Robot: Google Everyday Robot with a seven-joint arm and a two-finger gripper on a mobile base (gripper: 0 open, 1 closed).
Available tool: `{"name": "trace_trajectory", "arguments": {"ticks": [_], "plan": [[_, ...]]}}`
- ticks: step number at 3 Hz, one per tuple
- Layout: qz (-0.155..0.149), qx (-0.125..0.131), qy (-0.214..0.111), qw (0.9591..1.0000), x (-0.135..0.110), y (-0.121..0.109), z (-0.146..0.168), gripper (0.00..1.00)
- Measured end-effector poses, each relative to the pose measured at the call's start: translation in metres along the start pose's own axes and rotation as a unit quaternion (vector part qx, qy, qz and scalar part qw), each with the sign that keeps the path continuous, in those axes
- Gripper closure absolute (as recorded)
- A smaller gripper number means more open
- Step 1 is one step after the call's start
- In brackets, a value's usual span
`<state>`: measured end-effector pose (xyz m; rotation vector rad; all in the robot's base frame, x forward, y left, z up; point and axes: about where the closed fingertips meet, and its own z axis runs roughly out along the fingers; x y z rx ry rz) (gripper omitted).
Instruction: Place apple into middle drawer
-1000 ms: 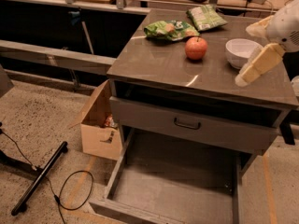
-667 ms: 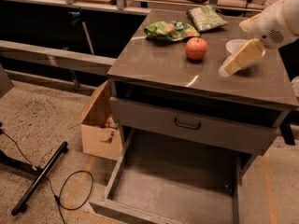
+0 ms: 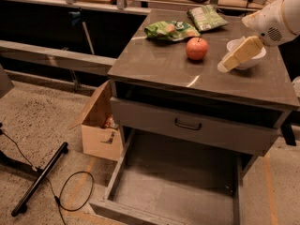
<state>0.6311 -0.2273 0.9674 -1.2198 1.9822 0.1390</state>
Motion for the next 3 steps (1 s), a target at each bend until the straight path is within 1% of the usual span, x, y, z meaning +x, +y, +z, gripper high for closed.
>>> {"name": "trace_trajectory", "arguments": {"ticks": [1, 2, 3], "plan": [[0.018, 0.006, -0.009, 0.9998, 0.003, -0.016, 0.025, 0.0], [0.034, 0.013, -0.016, 0.9992, 0.002, -0.037, 0.053, 0.0], [0.054, 0.014, -0.018, 0.9983, -0.002, -0.05, 0.073, 0.0]]}}
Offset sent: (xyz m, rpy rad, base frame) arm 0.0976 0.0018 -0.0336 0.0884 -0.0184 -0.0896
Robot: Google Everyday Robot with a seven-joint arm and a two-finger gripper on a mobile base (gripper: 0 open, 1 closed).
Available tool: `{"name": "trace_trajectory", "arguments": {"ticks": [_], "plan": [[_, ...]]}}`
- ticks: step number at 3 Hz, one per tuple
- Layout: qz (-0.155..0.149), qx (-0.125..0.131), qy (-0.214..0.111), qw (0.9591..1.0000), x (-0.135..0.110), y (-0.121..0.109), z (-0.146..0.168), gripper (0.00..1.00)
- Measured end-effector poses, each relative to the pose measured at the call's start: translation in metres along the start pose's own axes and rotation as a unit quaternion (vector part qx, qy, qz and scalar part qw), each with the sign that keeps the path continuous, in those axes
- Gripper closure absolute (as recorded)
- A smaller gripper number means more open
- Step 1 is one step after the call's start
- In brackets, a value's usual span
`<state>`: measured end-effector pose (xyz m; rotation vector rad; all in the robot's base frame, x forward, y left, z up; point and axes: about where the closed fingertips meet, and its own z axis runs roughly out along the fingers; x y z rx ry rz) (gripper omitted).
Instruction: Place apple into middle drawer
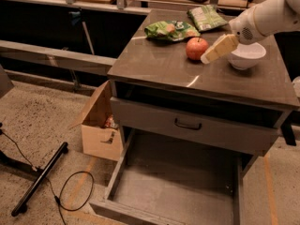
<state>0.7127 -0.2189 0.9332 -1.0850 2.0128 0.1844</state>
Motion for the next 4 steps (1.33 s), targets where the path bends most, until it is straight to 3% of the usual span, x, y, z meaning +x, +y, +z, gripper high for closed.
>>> {"name": "trace_trajectory", "arguments": {"ticks": [1, 2, 4], "plan": [[0.02, 0.015, 0.009, 0.9996, -0.003, -0.019, 0.028, 0.0], [0.014, 0.024, 0.013, 0.9995, -0.003, -0.03, 0.048, 0.0], [0.018, 0.007, 0.039, 0.9991, 0.001, -0.037, 0.088, 0.0]]}}
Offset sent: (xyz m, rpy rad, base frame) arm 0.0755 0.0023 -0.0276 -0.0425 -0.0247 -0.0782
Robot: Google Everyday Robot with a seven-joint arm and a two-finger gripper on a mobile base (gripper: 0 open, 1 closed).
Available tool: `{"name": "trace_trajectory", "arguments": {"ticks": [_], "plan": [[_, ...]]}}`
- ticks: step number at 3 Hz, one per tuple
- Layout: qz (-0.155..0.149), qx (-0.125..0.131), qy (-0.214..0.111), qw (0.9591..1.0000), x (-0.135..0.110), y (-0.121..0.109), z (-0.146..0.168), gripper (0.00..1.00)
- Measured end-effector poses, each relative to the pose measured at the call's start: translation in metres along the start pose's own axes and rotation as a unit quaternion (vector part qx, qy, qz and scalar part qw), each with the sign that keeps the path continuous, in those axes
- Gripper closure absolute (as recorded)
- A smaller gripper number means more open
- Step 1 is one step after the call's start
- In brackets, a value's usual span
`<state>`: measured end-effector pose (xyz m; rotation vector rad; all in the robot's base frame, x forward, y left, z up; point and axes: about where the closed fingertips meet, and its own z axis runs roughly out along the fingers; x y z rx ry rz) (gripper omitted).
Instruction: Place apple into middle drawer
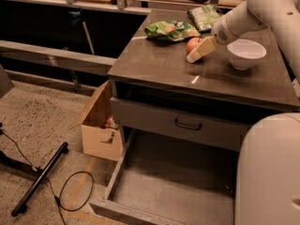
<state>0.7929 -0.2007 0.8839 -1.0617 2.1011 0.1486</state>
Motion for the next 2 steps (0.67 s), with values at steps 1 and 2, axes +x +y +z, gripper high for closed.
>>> {"name": "trace_trajectory", "arguments": {"ticks": [1, 2], "plan": [[0.003, -0.013, 0.017, 0.9998, 0.003, 0.003, 0.016, 0.0], [0.0, -0.03, 0.027, 0.9992, 0.005, 0.009, 0.026, 0.16]]}}
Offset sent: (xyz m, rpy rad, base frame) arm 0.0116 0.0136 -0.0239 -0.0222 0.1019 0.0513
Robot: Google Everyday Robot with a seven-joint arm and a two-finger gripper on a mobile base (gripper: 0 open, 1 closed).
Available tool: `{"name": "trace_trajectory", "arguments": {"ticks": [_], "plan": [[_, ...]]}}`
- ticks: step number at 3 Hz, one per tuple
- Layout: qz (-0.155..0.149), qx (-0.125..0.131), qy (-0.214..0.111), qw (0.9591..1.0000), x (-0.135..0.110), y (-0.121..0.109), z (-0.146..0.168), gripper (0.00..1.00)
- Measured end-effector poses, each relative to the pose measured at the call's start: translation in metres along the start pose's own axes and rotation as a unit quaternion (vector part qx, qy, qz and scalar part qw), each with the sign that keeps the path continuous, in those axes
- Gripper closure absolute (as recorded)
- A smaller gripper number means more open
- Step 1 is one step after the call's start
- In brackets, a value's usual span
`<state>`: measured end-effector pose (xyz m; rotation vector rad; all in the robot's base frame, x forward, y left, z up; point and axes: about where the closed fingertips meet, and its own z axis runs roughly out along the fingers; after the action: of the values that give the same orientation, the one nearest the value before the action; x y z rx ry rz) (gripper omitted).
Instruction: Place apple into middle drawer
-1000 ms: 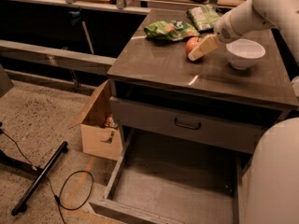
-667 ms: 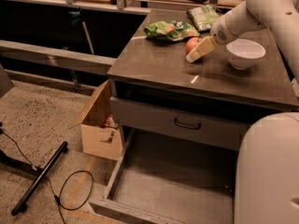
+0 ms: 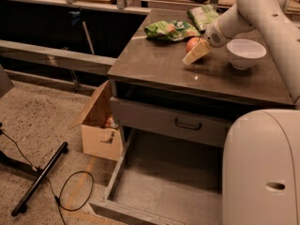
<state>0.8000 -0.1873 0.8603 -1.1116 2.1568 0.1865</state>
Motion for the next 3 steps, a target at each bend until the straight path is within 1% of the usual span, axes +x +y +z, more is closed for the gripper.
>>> {"name": "trace_trajectory", "arguments": {"ticks": [1, 2, 3], "plan": [[-0.003, -0.01, 0.003, 0.9999, 0.001, 0.003, 0.004, 0.39], [-0.005, -0.016, -0.001, 0.9999, 0.002, 0.003, -0.007, 0.63], [-0.02, -0.024, -0.01, 0.9995, 0.008, 0.01, -0.043, 0.86]]}}
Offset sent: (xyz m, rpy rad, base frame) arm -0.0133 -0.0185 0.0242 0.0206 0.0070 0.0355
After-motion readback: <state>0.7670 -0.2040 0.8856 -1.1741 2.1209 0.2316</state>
